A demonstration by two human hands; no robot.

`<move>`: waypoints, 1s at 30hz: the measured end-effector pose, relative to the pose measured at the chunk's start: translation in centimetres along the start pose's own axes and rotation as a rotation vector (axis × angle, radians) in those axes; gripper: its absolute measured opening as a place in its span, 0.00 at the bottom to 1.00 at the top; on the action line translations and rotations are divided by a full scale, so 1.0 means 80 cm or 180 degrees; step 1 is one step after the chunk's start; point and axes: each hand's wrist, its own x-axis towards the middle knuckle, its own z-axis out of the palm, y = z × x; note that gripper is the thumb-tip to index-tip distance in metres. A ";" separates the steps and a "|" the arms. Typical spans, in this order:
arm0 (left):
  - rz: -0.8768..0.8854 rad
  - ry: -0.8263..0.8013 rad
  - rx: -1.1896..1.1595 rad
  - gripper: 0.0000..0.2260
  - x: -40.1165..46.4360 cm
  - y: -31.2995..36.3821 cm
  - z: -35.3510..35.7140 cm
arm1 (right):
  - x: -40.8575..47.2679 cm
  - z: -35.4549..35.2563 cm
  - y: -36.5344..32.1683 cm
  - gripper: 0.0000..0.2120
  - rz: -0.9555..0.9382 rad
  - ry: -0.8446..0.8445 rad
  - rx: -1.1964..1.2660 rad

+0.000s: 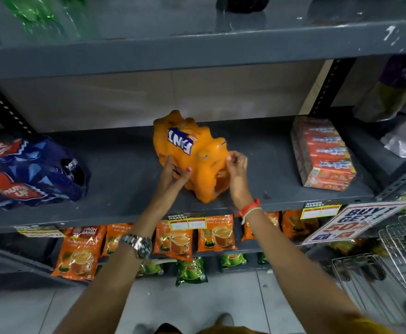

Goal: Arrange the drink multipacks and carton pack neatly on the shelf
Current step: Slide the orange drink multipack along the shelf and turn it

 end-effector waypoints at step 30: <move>0.0233 0.1744 -0.0207 0.30 -0.022 -0.025 -0.078 | 0.021 0.070 -0.031 0.19 0.0502 -0.0031 -0.0347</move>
